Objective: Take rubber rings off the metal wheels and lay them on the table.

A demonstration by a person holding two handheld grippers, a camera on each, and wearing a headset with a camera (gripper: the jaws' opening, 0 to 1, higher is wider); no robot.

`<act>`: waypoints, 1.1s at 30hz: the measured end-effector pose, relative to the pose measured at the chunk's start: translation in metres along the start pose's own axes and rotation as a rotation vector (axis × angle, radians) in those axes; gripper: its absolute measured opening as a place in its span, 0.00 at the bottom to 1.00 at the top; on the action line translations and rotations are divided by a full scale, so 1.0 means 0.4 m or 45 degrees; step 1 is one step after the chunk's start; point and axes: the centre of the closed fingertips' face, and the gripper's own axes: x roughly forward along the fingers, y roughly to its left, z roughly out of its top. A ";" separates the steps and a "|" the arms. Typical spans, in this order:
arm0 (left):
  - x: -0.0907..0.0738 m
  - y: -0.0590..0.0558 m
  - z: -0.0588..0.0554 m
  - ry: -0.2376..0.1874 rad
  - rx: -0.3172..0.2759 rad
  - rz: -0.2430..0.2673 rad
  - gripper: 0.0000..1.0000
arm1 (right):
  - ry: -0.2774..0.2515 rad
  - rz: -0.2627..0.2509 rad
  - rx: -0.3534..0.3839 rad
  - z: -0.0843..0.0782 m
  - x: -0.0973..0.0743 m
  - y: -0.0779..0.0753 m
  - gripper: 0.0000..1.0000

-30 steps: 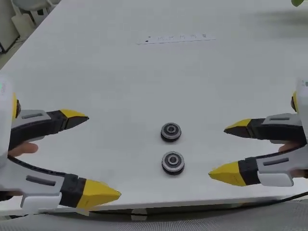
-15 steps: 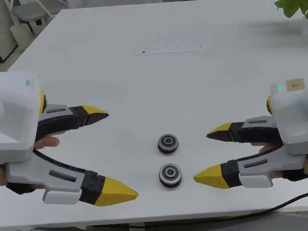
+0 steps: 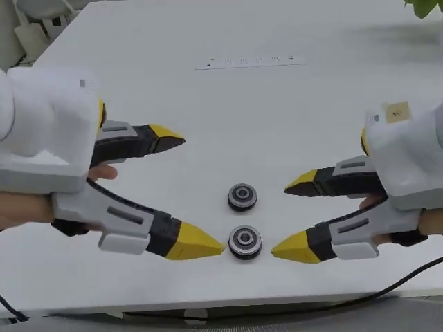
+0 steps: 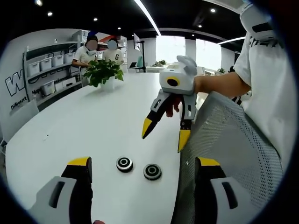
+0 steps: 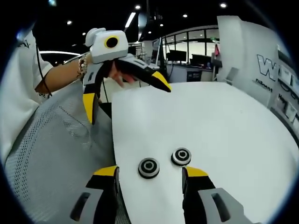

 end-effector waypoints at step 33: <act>0.172 -0.038 -0.104 -0.023 0.104 -0.050 0.37 | 0.065 0.055 -0.005 -0.099 0.138 0.015 0.27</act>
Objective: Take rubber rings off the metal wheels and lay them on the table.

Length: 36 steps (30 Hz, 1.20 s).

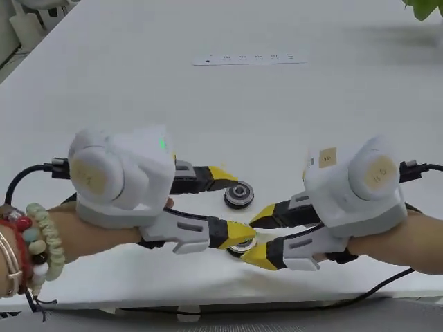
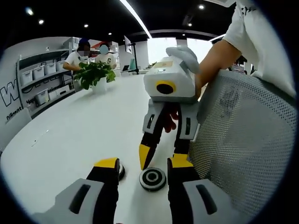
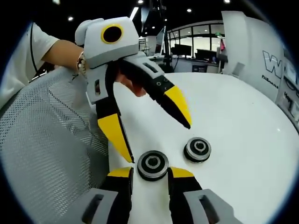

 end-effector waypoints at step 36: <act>0.035 -0.022 -0.083 0.097 -0.006 -0.053 0.08 | 0.060 -0.040 -0.024 -0.028 -0.010 -0.017 0.11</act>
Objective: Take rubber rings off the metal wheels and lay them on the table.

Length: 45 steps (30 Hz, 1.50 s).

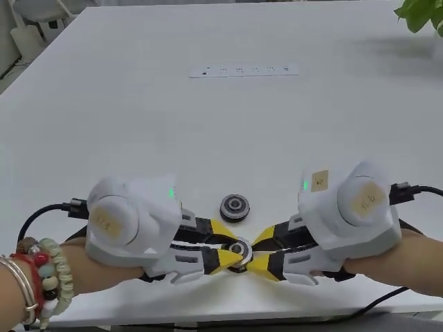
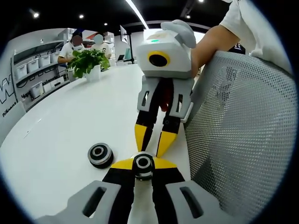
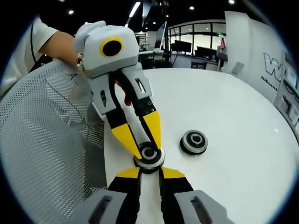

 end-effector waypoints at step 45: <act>-0.004 0.001 0.009 -0.001 0.050 0.028 0.08 | 0.117 -0.101 -0.006 -0.009 -0.001 -0.025 0.00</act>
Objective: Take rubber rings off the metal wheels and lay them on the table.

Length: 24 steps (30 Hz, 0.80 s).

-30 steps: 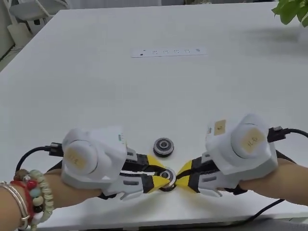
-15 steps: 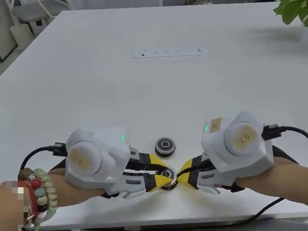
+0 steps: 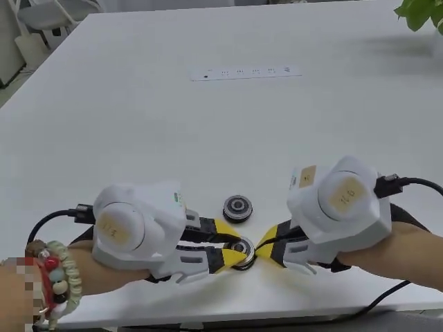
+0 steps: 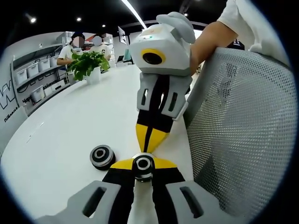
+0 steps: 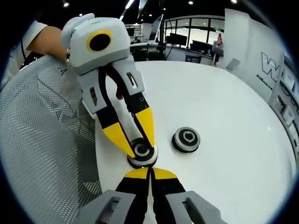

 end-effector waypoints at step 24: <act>-0.002 0.002 -0.001 0.000 -0.023 0.004 0.08 | -0.248 0.210 1.040 0.010 -0.033 -0.029 0.00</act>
